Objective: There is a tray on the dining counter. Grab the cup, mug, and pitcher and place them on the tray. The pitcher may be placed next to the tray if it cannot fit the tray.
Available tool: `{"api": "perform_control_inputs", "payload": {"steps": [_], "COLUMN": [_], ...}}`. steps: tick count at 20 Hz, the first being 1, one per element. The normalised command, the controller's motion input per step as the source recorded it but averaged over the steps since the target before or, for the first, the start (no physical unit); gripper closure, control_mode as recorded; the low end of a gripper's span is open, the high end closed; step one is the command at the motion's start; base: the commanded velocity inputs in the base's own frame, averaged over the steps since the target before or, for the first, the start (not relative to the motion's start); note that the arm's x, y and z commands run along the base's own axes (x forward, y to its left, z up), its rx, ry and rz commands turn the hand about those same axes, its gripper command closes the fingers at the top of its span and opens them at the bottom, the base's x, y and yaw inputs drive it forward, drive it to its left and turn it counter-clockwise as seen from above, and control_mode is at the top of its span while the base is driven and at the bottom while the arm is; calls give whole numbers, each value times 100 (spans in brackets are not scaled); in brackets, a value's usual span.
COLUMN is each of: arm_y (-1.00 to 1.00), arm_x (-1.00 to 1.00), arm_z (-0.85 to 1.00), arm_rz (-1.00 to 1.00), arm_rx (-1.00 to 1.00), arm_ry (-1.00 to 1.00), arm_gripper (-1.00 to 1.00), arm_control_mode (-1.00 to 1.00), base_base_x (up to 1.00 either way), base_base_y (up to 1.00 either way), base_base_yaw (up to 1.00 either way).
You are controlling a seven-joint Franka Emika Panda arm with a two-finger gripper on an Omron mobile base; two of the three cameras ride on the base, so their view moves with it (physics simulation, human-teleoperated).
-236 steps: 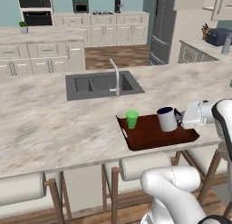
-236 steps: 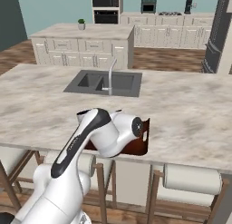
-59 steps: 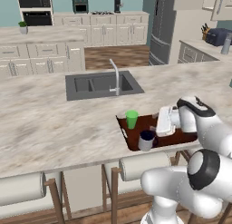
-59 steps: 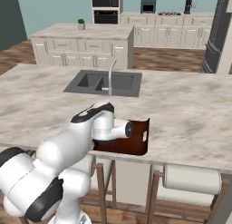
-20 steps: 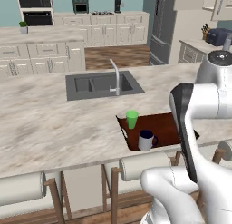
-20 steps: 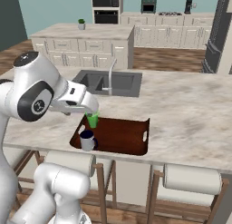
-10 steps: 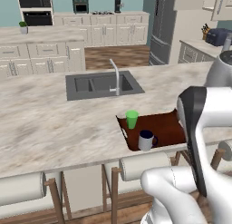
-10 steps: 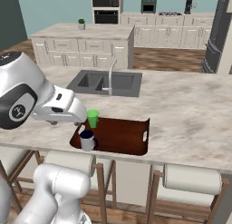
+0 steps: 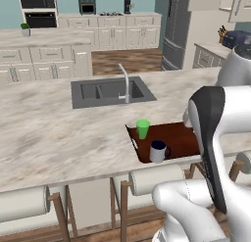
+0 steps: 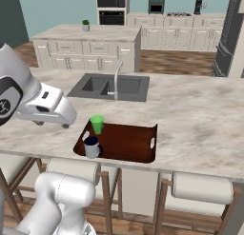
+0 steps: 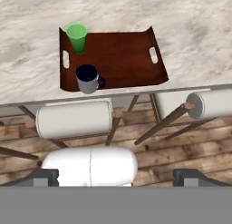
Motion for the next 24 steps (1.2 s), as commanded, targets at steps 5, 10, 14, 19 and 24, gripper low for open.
{"api": "perform_control_inputs", "payload": {"steps": [5,10,14,19,24], "arm_y": [0,0,0,0,0], "arm_x": [-2,0,0,0,0], "arm_z": [-3,0,0,0,0], "arm_rz": [0,0,0,0,0], "arm_rx": [13,0,0,0,0], "arm_ry": [1,0,0,0,0], "arm_gripper": [-100,-100,-100,-100,-100], "arm_control_mode": [-100,-100,-100,100,100], "base_base_x": [0,0,0,0,0], "base_base_y": [0,0,0,0,0], "base_base_yaw": [0,0,0,0,0]}}
